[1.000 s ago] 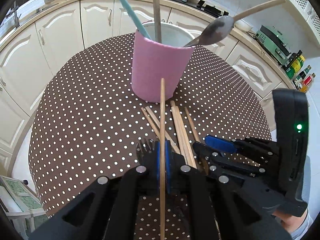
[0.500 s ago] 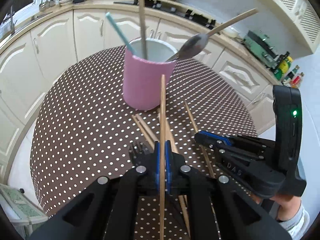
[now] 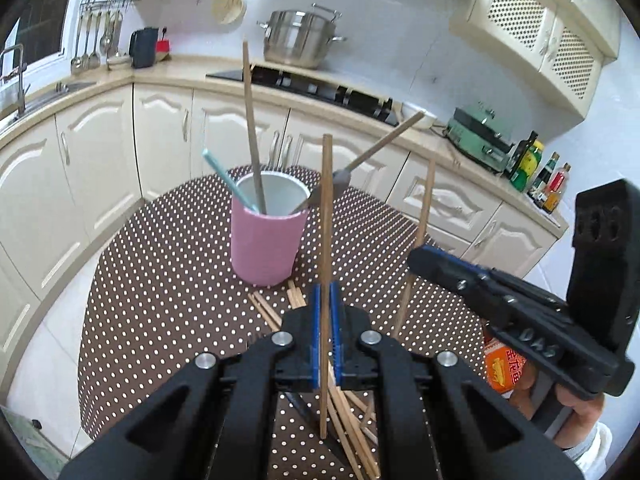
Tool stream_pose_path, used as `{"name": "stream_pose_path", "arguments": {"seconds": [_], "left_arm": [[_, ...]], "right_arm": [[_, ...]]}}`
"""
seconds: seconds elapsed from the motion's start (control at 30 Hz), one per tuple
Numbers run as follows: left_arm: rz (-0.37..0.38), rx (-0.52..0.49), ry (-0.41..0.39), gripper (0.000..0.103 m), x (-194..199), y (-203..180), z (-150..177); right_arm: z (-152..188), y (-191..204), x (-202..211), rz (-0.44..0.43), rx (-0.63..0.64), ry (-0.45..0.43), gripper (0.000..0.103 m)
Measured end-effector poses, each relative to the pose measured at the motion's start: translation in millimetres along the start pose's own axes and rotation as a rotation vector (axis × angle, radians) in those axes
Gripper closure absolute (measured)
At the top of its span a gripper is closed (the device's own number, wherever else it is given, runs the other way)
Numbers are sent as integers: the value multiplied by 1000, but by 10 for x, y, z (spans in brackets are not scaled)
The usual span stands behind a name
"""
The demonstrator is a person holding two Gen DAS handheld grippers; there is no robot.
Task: Organize utensils
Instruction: 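Lift both chopsticks upright and lower them into the pink cup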
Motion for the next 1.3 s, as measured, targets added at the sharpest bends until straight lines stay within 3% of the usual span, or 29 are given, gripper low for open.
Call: {"name": "stream_pose_path", "arguments": {"seconds": [0.17, 0.47, 0.73, 1.03, 1.3], "left_arm": [[2, 11, -72, 98, 177, 8, -139], [-46, 20, -271, 98, 515, 11, -476], [-91, 47, -413, 98, 583, -13, -810], [-128, 125, -521, 98, 479, 47, -1121], [-156, 127, -566, 98, 243, 52, -1230]], "right_arm": [[-195, 151, 99, -13, 45, -81, 97], [-519, 420, 170, 35, 158, -197, 97], [-807, 499, 122, 54, 207, -283, 97], [-1044, 449, 41, 78, 241, -370, 97], [-1066, 299, -158, 93, 230, -370, 97]]}}
Point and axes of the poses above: each gripper's, at about its wrist camera, not at the fingertips, and x roughly against the way its jaws point, y to its left, z to its underside, the point moved 4 cm from there along -x, roughly the way its jaws point, and after that the axes turned 12 degrees about -z, right-handed, at the moved point
